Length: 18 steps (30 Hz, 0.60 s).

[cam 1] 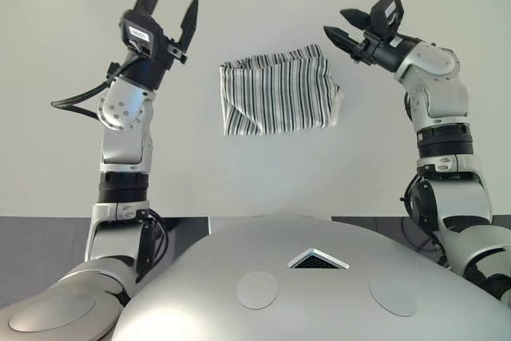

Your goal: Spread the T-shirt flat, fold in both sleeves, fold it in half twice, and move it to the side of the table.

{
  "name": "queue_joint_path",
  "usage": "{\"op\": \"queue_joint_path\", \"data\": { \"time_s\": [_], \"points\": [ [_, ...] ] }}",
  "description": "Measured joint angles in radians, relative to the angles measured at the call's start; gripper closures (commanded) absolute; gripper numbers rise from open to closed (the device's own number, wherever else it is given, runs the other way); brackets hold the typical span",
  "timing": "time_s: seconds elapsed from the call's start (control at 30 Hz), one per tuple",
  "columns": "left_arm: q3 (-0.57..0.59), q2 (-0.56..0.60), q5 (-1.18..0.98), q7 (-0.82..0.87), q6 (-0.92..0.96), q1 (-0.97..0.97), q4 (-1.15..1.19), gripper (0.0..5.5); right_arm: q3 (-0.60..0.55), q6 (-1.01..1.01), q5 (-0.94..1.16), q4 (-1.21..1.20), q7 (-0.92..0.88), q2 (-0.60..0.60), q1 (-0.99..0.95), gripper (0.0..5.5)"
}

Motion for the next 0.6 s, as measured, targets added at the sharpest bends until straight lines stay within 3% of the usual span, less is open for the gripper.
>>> {"op": "queue_joint_path", "data": {
  "time_s": [0.13,0.3,0.47,0.6],
  "points": [
    [0.001,-0.007,0.041,0.012,-0.006,0.0,-0.009,2.76,0.101,-0.002,0.073,-0.202,0.172,0.0,0.1,3.02],
    [-0.004,-0.023,0.08,0.017,-0.033,0.001,-0.009,2.76,0.242,-0.044,0.014,-0.167,0.324,-0.042,0.121,3.02],
    [-0.014,-0.037,0.093,0.02,-0.046,0.008,-0.022,2.76,0.28,-0.135,-0.115,0.105,0.271,-0.006,0.018,3.02],
    [-0.013,-0.043,0.11,0.026,-0.058,0.024,-0.04,2.76,0.299,-0.294,-0.236,0.427,0.086,0.053,-0.142,3.02]
  ]
}}
